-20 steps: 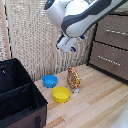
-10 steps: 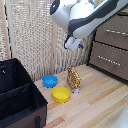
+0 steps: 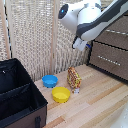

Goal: Kindly move your gripper toward the top drawer's handle. With caution, hold the handle robustly using your gripper and pull open the top drawer. Let the handle go. Relocate your gripper to the bowl placed in the background. Gently hold the bowl using your gripper. Bring the gripper and the bowl to the ajar drawer. Softly release the bowl into it.

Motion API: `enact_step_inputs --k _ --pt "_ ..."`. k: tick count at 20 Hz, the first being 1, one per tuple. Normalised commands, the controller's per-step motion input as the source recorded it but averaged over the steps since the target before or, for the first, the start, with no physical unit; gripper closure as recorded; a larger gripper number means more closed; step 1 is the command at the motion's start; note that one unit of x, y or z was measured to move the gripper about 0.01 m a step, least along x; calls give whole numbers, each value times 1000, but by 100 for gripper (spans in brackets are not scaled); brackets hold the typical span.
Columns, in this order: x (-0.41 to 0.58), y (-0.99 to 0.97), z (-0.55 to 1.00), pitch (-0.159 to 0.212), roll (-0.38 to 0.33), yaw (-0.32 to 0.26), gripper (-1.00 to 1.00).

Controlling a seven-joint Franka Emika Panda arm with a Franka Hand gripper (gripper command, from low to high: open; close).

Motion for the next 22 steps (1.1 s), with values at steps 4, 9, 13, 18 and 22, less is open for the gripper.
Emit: enact_step_inputs --k 4,9,13,18,22 --pt "-17 -833 183 -38 -151 16 -100" --pt "0 -859 119 -27 -129 22 -100" --pt "3 -883 43 -31 -98 35 -100" --pt "27 -808 114 -36 -114 10 -100" --pt "66 -443 121 -14 -27 -11 -100"
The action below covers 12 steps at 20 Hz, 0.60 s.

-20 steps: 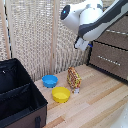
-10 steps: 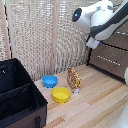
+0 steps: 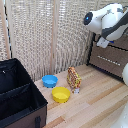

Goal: Kindly move your gripper toward the top drawer's handle. With caution, hold the handle robustly using your gripper and pull open the top drawer. Let the handle go. Relocate your gripper to the bowl placed in the background. Gently hold the bowl using your gripper. Bring the gripper and the bowl to the ajar drawer. Softly release the bowl into it.

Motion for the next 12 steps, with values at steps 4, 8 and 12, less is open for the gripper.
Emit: enact_step_inputs --k 4,8,12 --pt "46 -36 0 1 24 -4 100" --pt "52 -125 0 1 3 -7 100" --pt "4 -333 0 15 13 51 100"
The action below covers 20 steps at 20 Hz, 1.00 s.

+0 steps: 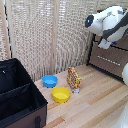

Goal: Kindly move your gripper toward the top drawer's handle. With caution, hold the handle robustly using your gripper and pull open the top drawer. Let the handle go. Relocate your gripper to the bowl placed in the background. Gently hold the bowl using your gripper. Bring the gripper and the bowl to the ajar drawer. Softly release the bowl into it.

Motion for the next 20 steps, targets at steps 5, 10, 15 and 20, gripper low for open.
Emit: enact_step_inputs --k 5,10,15,20 --pt "89 -196 11 35 77 148 100" --pt "122 61 73 11 126 64 100" --pt "166 557 119 26 105 15 100" --pt "211 917 150 35 83 2 100"
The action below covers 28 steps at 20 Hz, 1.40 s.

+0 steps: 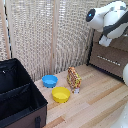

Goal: Kindly move your gripper toward the top drawer's handle. With caution, hold the handle robustly using your gripper and pull open the top drawer. Let the handle go. Relocate your gripper to the bowl placed in the background. Gently hold the bowl using your gripper. Bring the gripper and the bowl to the ajar drawer. Softly release the bowl into it.

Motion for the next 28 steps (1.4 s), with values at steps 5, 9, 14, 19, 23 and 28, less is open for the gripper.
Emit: enact_step_inputs --k 5,9,14,19,23,28 --pt "155 965 118 32 33 12 100" --pt "131 745 89 23 -30 -2 -100" --pt "212 298 0 25 -78 9 -100" --pt "217 145 -7 15 30 0 -100" --pt "101 343 16 60 99 8 -100" --pt "200 703 90 75 93 -18 -100"
